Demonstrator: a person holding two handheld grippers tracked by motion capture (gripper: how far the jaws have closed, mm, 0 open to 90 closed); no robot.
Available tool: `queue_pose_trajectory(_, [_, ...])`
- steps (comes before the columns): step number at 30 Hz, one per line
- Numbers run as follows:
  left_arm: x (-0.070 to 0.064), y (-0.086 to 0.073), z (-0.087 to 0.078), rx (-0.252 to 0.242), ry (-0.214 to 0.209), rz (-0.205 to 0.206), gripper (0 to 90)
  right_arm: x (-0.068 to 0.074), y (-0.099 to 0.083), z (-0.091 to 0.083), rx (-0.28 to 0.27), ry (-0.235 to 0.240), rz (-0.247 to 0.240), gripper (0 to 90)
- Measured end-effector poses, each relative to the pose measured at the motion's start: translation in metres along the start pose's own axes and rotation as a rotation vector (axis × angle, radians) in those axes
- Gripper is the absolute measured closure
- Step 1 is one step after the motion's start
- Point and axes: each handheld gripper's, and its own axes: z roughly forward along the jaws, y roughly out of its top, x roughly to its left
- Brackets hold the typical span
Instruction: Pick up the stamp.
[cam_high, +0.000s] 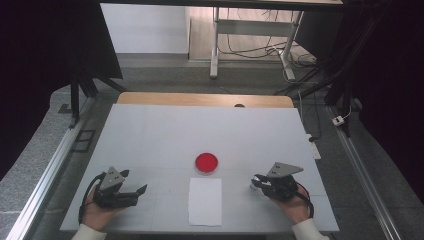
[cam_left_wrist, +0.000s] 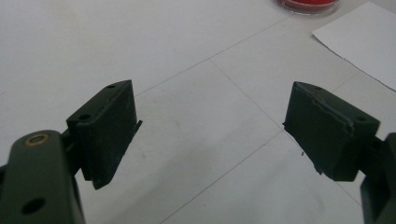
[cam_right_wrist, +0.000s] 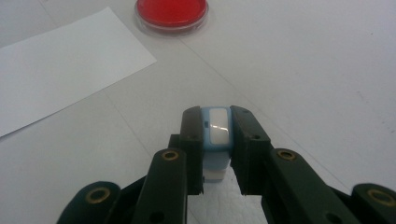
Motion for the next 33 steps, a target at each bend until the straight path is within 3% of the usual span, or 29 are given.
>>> queue_pose_trajectory(18, [-0.001, 0.0, 0.001, 0.001, -0.003, 0.001, 16.9, -0.007, 0.0, -0.015, -0.161, -0.062, 0.083, 75.2])
queue_pose_trajectory(22, [-0.001, 0.0, 0.002, 0.002, -0.004, 0.002, 17.0, -0.01, 0.001, -0.019, -0.204, -0.058, 0.104, 75.3])
queue_pose_trajectory(33, [-0.002, 0.0, 0.003, 0.006, -0.006, 0.001, 17.0, -0.01, 0.007, -0.022, -0.255, -0.046, 0.125, 75.3])
